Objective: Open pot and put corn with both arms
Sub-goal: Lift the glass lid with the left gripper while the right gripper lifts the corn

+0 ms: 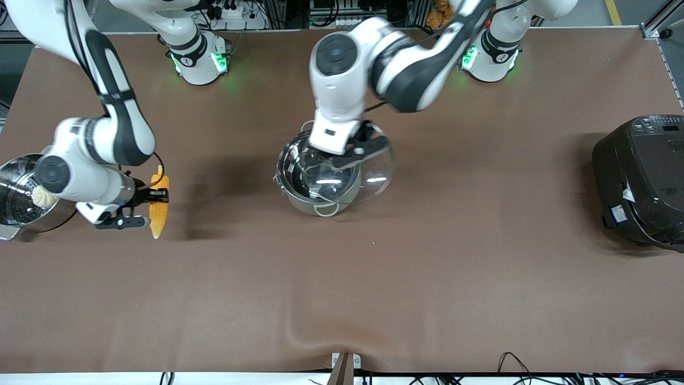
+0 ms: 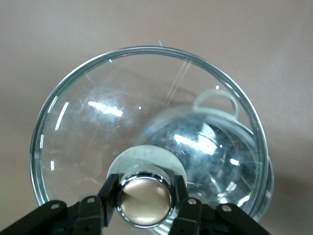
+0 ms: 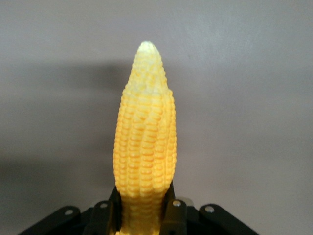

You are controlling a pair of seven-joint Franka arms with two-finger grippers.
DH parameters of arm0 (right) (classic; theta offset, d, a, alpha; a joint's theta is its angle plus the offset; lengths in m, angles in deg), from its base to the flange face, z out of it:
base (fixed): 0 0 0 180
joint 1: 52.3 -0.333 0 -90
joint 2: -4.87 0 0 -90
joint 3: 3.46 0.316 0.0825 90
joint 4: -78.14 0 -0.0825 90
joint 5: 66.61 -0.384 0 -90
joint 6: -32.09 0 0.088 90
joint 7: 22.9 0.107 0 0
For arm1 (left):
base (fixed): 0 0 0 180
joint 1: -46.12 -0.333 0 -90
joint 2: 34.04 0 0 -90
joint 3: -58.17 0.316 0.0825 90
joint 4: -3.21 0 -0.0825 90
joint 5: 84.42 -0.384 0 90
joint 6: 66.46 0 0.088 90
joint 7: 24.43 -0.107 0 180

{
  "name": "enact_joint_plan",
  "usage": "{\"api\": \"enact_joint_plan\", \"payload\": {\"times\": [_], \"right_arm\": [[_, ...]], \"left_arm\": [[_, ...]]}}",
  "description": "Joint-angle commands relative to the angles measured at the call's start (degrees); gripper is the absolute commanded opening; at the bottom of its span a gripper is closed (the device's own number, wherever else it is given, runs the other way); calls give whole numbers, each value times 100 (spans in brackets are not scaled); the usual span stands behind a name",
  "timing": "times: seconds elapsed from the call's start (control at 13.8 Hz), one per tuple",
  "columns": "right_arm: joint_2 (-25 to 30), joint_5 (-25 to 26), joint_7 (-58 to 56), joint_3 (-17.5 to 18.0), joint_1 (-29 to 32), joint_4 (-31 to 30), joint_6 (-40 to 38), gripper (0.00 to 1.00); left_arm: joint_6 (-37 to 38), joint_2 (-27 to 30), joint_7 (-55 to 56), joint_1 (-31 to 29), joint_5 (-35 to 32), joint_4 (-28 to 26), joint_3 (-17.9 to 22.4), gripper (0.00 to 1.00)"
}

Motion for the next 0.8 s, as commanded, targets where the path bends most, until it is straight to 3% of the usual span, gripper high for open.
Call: {"api": "enact_joint_plan", "payload": {"times": [0.0, 0.14, 0.36, 0.72], "right_arm": [[-7, -70, 489, 23, -242, 993, -914, 21], [11, -70, 892, 241, -286, 1319, -1266, 21], [2, -70, 2392, 1101, -278, 1785, -1680, 21], [-7, 17, 4240, 2323, -330, 1839, -1514, 21]], "left_arm": [[675, 705, -1154, -659, -124, -297, -20, 0], [932, 942, -2076, -1283, -220, -577, -20, 0], [863, 1180, -3624, -2373, -238, -1157, -28, 0], [-294, 1496, -4849, -3631, -238, -2798, -63, 0]]}}
